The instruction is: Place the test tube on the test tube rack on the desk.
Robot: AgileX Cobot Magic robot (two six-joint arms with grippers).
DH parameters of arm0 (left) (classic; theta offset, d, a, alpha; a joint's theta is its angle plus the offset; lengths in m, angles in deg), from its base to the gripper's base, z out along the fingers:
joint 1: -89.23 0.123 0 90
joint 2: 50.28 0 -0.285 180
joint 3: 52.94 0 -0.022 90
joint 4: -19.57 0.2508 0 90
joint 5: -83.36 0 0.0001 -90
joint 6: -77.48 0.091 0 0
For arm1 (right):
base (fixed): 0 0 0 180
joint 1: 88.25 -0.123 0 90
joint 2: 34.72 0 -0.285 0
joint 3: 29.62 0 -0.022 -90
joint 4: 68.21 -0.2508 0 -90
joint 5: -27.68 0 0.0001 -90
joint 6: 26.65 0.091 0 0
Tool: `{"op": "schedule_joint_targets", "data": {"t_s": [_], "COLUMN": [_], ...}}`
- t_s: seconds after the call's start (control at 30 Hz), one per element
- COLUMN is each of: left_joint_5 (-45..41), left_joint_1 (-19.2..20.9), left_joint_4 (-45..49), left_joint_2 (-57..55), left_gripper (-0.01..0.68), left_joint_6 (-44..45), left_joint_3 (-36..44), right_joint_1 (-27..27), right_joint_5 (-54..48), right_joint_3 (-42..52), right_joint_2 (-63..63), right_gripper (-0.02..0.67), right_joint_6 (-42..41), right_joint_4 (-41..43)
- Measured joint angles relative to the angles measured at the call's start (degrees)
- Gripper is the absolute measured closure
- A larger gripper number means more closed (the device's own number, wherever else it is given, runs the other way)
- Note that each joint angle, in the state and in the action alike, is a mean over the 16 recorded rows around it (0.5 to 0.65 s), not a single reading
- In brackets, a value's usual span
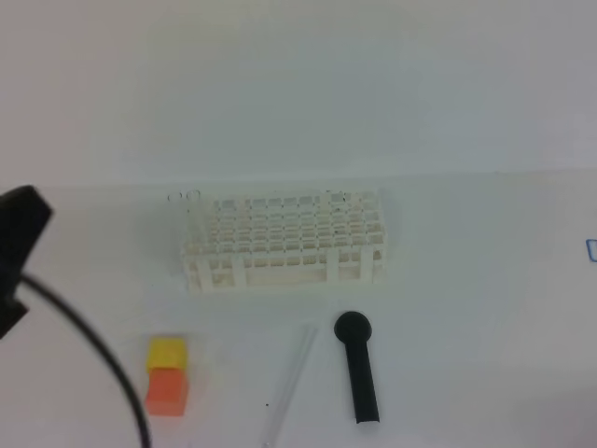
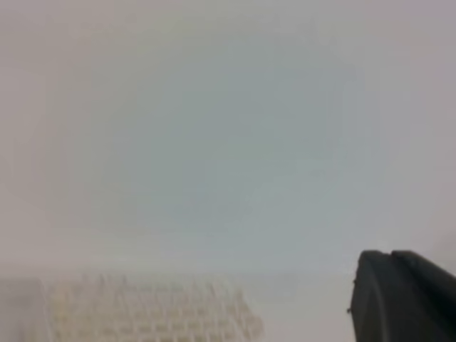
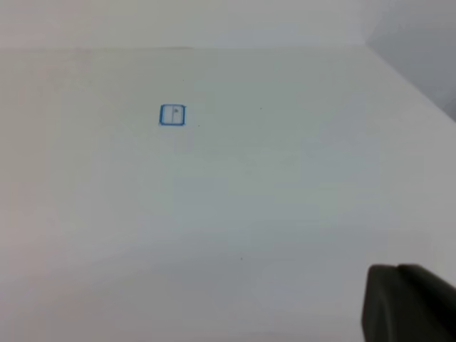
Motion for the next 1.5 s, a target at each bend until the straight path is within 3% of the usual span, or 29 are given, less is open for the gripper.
{"op": "schedule_joint_targets", "data": {"t_s": [0.17,0.4,0.87,1.27,1.5], "left_joint_5": [7.12,12.62,19.35,11.29,12.70], "left_joint_1": [-0.45,-0.43,-1.21,-10.92,-15.70], "left_joint_4": [8.54,6.82,7.94,10.22,10.19], "left_joint_2": [-13.09,-25.32,-31.13,-33.38,-38.00], "left_gripper": [0.674,0.674,0.673,0.673,0.673], "left_joint_6": [-7.47,-10.51,-10.04,-16.09,-12.47], "left_joint_3": [-2.78,-4.86,-5.40,-6.39,-10.73], "right_joint_1": [0.00,0.00,0.00,0.00,0.00], "right_joint_5": [0.00,0.00,0.00,0.01,0.05], "right_joint_3": [0.00,0.00,0.00,0.00,0.00], "right_joint_2": [0.00,0.00,0.00,0.00,0.00], "right_gripper": [0.650,0.650,0.650,0.650,0.650], "right_joint_6": [0.00,0.00,0.00,0.00,0.00], "right_joint_4": [0.00,0.00,0.00,0.00,0.00]}}
